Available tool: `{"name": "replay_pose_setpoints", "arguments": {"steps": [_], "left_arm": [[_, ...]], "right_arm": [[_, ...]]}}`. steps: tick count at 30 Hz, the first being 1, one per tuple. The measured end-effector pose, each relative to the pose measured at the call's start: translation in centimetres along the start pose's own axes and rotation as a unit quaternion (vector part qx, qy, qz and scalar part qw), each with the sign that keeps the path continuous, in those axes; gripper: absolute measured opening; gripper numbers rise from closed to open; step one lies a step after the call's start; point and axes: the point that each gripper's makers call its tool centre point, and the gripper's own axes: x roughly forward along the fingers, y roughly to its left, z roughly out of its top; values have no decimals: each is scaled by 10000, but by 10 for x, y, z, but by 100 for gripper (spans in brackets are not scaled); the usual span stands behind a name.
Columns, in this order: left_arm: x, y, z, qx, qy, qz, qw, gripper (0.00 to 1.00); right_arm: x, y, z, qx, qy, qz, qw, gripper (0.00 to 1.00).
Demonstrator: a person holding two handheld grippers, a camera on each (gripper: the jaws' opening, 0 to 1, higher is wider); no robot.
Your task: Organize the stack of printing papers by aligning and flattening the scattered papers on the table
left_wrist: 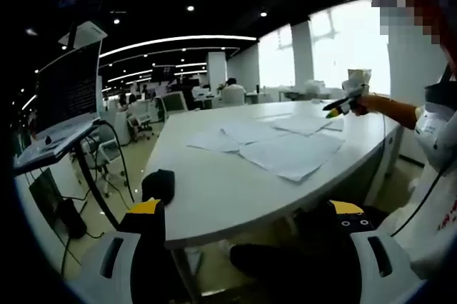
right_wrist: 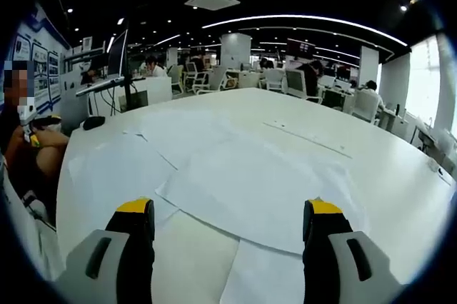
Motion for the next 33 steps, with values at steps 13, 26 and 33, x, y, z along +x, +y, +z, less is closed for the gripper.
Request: {"name": "replay_pose_setpoints", "arguments": {"steps": [13, 26, 33], "left_arm": [[4, 0, -4, -35, 14, -19, 10000, 95], [7, 0, -5, -43, -4, -68, 10000, 95], [6, -1, -3, -20, -33, -66, 10000, 95]], "right_arm": [[1, -5, -2, 66, 32, -21, 10000, 80], [2, -3, 1, 21, 69, -38, 10000, 80], [2, -4, 3, 9, 75, -39, 10000, 80]]}}
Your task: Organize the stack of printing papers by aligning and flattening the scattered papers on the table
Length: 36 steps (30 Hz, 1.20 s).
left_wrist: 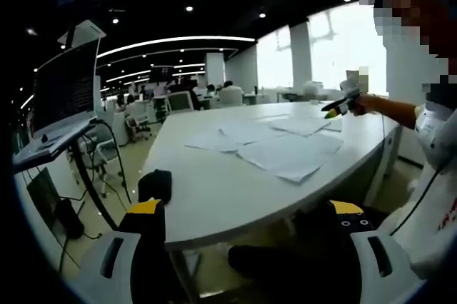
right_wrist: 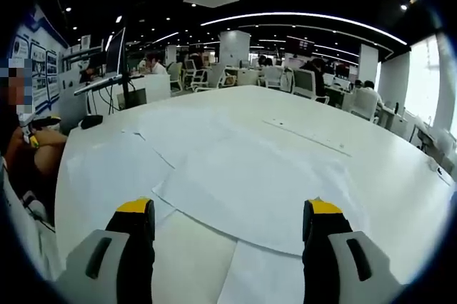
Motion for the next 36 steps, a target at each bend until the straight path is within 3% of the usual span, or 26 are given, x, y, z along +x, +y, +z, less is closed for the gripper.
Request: {"name": "replay_pose_setpoints", "arguments": {"steps": [36], "left_arm": [[-3, 4, -5, -40, 35, 61, 10000, 95]], "right_arm": [[11, -2, -2, -5, 116, 16, 9999, 80]]}}
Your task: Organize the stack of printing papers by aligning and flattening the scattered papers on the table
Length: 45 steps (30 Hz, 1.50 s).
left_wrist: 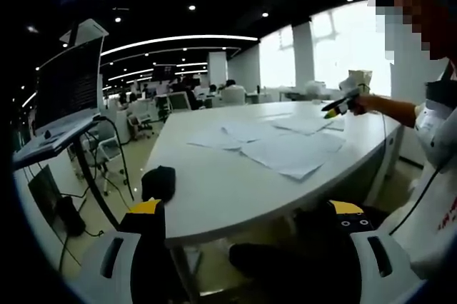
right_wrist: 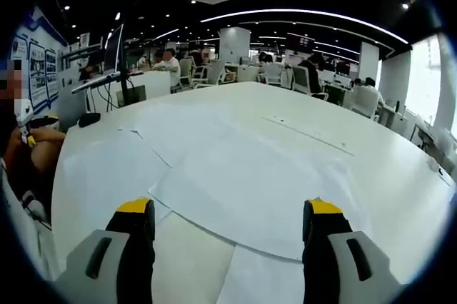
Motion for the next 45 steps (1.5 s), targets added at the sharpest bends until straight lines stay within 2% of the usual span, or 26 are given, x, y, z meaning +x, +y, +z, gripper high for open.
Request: {"name": "replay_pose_setpoints", "arguments": {"steps": [45], "left_arm": [[-4, 2, -3, -49, 15, 58, 10000, 95]], "right_arm": [[13, 1, -2, -15, 149, 49, 9999, 80]]}}
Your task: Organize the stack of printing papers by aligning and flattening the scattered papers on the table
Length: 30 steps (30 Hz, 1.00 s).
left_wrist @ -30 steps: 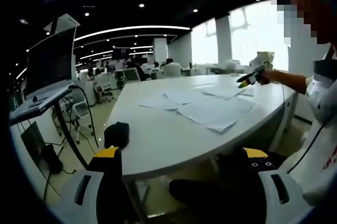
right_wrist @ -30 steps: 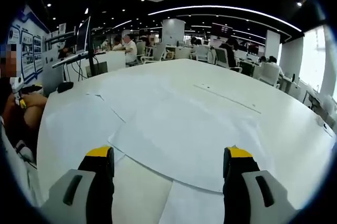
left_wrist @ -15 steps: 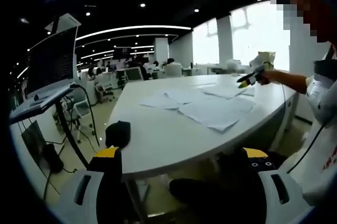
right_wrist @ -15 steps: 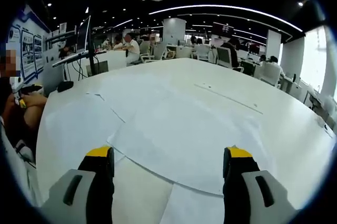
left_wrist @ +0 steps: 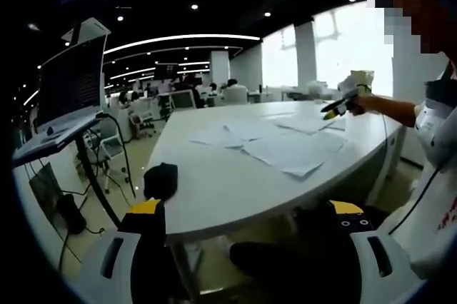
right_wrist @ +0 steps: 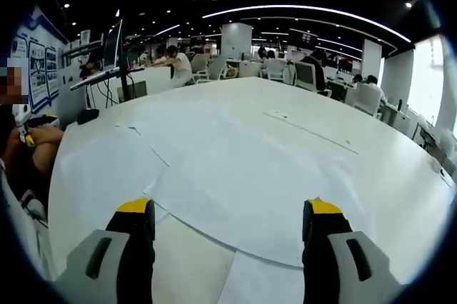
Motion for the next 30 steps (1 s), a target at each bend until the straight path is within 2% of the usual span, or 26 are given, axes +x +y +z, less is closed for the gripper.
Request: {"name": "replay_pose_setpoints", "arguments": {"steps": [10, 30], "left_arm": [[0, 1, 2, 18, -1, 5, 10000, 95], [0, 4, 0, 5, 35, 33, 10000, 95]], "right_arm": [[6, 0, 3, -22, 31, 44, 10000, 80], [15, -1, -1, -11, 137, 93, 9999, 80]]}}
